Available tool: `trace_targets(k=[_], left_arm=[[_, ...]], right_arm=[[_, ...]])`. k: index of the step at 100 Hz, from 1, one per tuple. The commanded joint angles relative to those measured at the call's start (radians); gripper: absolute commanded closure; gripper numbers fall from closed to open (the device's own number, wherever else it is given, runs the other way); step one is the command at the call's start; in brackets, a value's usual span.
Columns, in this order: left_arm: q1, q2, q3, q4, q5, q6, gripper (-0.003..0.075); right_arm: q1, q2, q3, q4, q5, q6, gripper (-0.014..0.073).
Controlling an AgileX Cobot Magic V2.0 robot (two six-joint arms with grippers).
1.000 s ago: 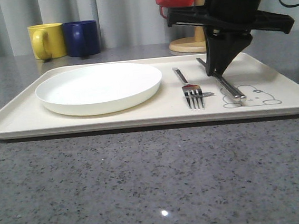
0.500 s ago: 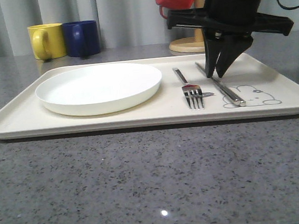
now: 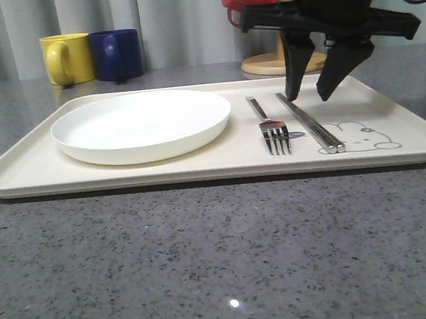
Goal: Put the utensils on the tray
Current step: 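Lower the chopsticks onto the tray beside the fork and release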
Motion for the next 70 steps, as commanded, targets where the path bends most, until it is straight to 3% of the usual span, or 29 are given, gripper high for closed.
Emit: trace_targets(k=[1, 39, 70], left_arm=[[0.004, 0.003, -0.029, -0.011, -0.08, -0.006, 0.0738], [0.004, 0.003, -0.029, -0.011, -0.08, -0.006, 0.0738], [0.004, 0.003, -0.029, -0.011, -0.08, -0.006, 0.0738]], right_arm=[[-0.036, -0.09, -0.037, -0.005, -0.011, -0.055, 0.0279], [-0.307, -0.172, -0.037, -0.005, 0.123, -0.26, 0.0279], [-0.48, -0.172, -0.002, -0.005, 0.116, -0.359, 0.0279]])
